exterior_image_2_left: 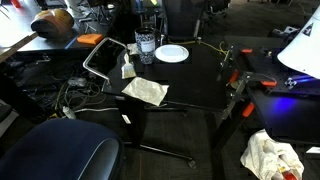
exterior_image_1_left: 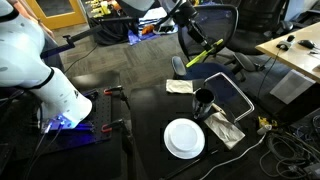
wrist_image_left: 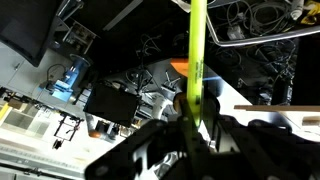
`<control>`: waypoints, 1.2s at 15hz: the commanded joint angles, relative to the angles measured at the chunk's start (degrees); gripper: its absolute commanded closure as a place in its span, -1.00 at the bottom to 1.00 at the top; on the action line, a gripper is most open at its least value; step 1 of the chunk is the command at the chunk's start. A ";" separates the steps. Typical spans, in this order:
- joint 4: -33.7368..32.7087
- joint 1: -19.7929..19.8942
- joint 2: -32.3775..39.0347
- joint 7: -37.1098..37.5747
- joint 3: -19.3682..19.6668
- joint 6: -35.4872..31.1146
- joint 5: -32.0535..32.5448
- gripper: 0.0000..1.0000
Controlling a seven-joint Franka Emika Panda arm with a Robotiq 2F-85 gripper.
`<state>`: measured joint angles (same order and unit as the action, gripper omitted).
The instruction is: Put the yellow pen in the mug
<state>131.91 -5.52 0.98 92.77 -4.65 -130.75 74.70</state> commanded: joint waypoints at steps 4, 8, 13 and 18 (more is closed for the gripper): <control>-0.13 0.06 0.75 5.54 -0.17 0.30 3.54 0.91; -0.19 -0.46 2.95 19.18 -0.51 2.51 13.08 0.91; -1.39 -1.88 7.51 30.46 -1.74 15.66 15.43 0.91; -2.87 -3.00 11.17 36.47 -2.99 24.34 12.82 0.91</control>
<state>130.97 -7.82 9.81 125.78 -6.85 -111.10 88.67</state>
